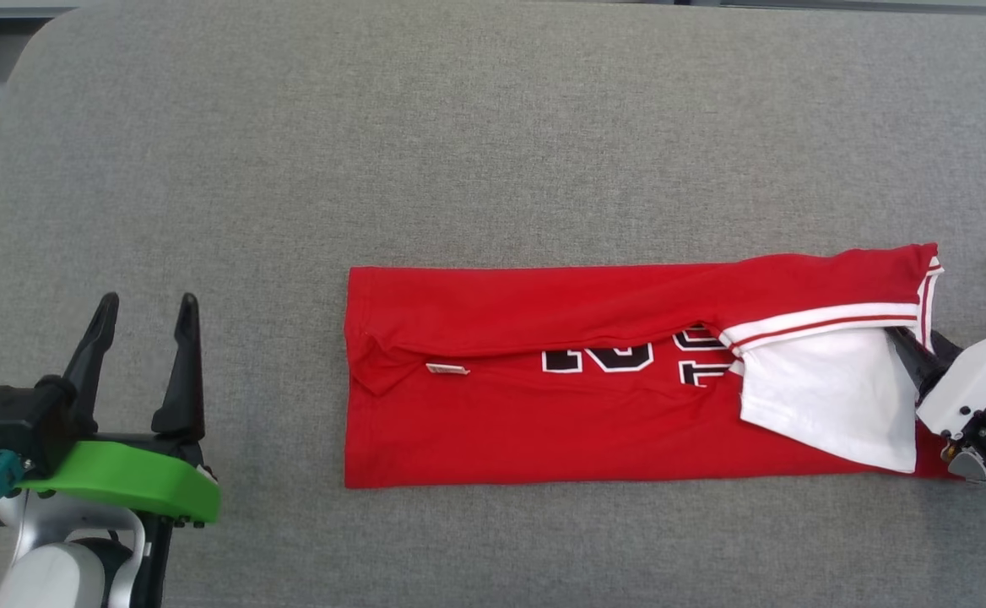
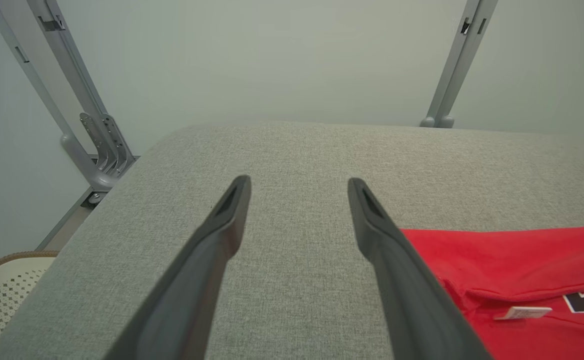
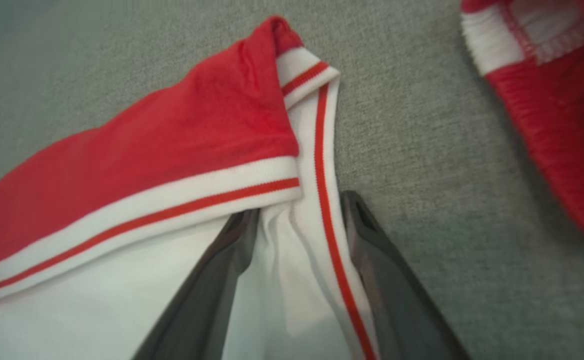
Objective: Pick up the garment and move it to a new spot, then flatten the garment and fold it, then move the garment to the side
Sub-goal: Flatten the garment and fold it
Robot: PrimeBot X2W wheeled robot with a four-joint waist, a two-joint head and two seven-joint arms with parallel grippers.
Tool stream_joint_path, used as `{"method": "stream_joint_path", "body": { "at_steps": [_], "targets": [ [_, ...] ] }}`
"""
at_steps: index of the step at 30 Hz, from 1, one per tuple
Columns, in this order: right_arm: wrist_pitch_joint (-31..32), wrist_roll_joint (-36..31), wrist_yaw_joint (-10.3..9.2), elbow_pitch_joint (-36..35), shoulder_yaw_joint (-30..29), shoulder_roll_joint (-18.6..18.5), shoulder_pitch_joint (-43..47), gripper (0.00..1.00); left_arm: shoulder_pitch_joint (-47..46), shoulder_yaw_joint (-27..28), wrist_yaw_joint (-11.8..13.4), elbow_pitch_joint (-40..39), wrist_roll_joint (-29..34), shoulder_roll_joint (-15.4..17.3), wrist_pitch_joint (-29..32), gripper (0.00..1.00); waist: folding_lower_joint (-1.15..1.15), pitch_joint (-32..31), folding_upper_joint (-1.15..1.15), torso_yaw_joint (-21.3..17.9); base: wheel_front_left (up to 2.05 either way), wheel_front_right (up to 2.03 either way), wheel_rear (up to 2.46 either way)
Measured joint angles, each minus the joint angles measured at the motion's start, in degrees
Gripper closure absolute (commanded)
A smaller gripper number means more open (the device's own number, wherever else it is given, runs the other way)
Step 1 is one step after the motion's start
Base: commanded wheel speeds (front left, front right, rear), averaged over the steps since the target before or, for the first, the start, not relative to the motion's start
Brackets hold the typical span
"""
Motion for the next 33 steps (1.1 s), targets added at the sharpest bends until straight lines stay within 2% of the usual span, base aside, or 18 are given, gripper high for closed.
{"method": "stream_joint_path", "body": {
  "at_steps": [1,6,11,14,18,20,24,26,30,33],
  "targets": [
    [0.22,1.57,0.55,0.45,-0.64,0.48,-0.08,1.00,-0.02,-0.31,0.00,0.15,0.02,-0.19,-0.01,0.00,0.00,-0.13,0.00,0.03,0.00,0.00,0.00],
    [2.18,7.57,3.86,1.55,-2.36,3.58,-0.05,1.00,-0.02,-0.55,0.23,0.91,0.04,-1.69,-0.01,0.00,0.00,-1.26,0.00,0.23,0.00,0.00,0.00],
    [4.70,12.27,4.52,2.76,-6.15,2.82,0.37,1.00,0.03,0.31,0.23,1.32,0.04,-1.93,-0.21,0.00,0.00,-2.52,0.00,0.06,0.00,0.00,0.00],
    [5.10,14.01,4.39,3.10,-9.65,-0.43,1.64,1.00,0.04,0.41,0.24,1.43,0.04,-2.42,-0.52,0.00,0.00,-3.20,0.00,-0.12,0.00,0.00,0.00],
    [5.82,15.33,2.92,3.94,-14.85,-7.49,3.18,1.00,0.04,0.00,0.24,1.53,0.03,-3.90,-0.70,0.00,0.00,-3.96,0.00,-0.03,0.00,0.00,0.00],
    [7.48,16.94,3.23,2.61,-16.83,-10.23,3.53,1.00,0.10,0.13,0.24,2.18,0.04,-4.36,-0.89,0.00,0.00,-4.50,0.00,0.25,0.00,0.00,0.00],
    [12.69,21.64,7.36,-6.24,-14.38,-7.54,2.10,1.00,1.07,0.35,0.24,2.68,0.04,-4.72,-1.11,0.00,0.00,-5.12,0.00,0.38,0.00,0.00,0.00],
    [15.52,23.29,8.59,-11.21,-11.56,-5.33,1.43,1.00,1.12,0.29,0.24,2.74,0.04,-4.83,-1.11,0.00,0.00,-5.25,0.00,0.42,0.00,0.00,0.00],
    [19.44,26.40,9.04,-19.67,-5.82,0.40,0.10,1.00,1.12,-0.03,0.24,2.55,0.08,-4.77,-0.80,0.00,0.00,-5.33,0.00,0.35,0.00,0.00,0.00],
    [20.19,25.94,9.00,-23.02,-1.37,4.72,-1.16,1.00,1.07,-0.79,0.24,2.00,0.56,-4.70,-0.38,0.00,0.00,-5.00,0.00,0.19,0.00,0.00,0.00]
  ]
}}
